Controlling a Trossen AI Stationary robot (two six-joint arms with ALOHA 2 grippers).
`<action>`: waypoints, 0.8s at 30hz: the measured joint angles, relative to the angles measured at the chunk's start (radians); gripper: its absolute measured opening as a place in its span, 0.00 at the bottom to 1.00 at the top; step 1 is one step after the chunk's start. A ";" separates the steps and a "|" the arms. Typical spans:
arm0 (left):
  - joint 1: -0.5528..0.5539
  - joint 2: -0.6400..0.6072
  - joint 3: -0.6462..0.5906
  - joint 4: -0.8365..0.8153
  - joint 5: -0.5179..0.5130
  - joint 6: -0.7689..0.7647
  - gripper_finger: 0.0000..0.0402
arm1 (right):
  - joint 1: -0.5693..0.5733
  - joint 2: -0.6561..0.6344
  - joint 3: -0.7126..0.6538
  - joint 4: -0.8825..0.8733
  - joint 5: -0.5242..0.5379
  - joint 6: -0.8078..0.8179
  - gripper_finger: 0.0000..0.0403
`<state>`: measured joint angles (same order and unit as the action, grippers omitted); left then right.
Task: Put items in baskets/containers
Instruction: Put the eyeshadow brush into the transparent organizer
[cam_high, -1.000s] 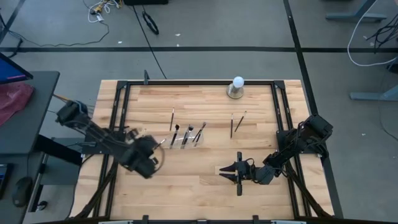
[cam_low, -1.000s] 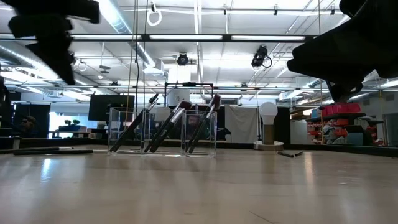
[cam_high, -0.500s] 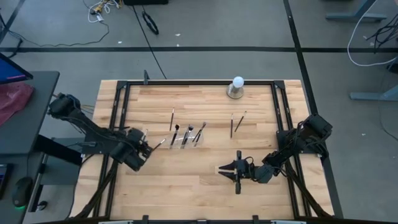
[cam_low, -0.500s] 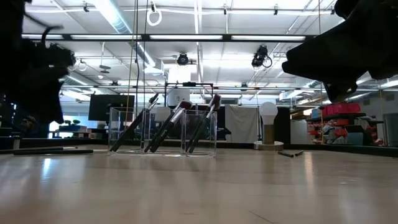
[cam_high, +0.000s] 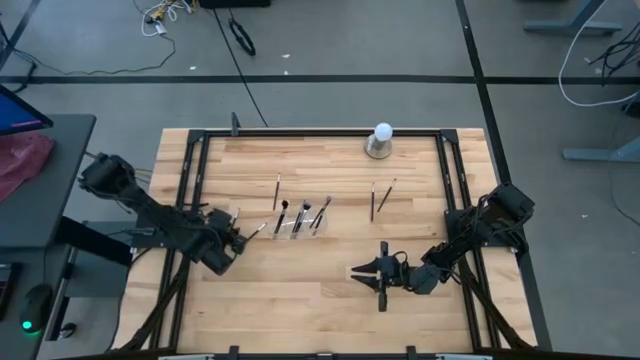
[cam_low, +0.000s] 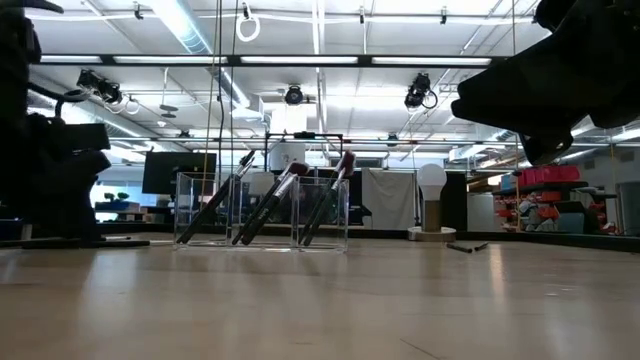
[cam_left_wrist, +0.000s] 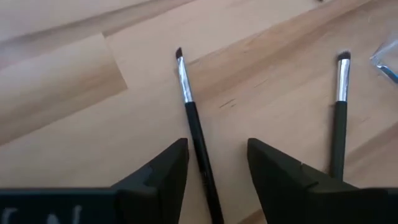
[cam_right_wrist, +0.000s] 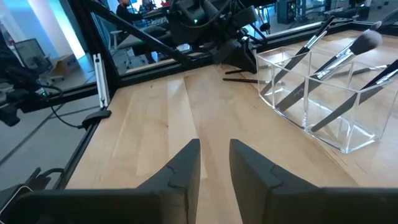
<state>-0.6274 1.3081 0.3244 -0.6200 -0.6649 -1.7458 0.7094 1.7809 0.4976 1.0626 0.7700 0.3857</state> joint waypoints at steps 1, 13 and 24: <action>-0.006 0.006 0.000 -0.002 -0.006 -0.003 0.41 | 0.000 0.000 0.000 0.000 0.000 0.002 0.22; -0.075 0.110 -0.003 0.022 -0.088 -0.024 0.14 | 0.000 0.000 0.000 0.000 0.000 0.002 0.22; -0.191 0.184 -0.009 0.028 -0.156 -0.110 0.03 | 0.000 0.000 0.000 -0.001 0.000 0.000 0.22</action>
<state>-0.8186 1.4921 0.3157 -0.5916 -0.8209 -1.8559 0.7094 1.7809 0.4976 1.0615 0.7700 0.3853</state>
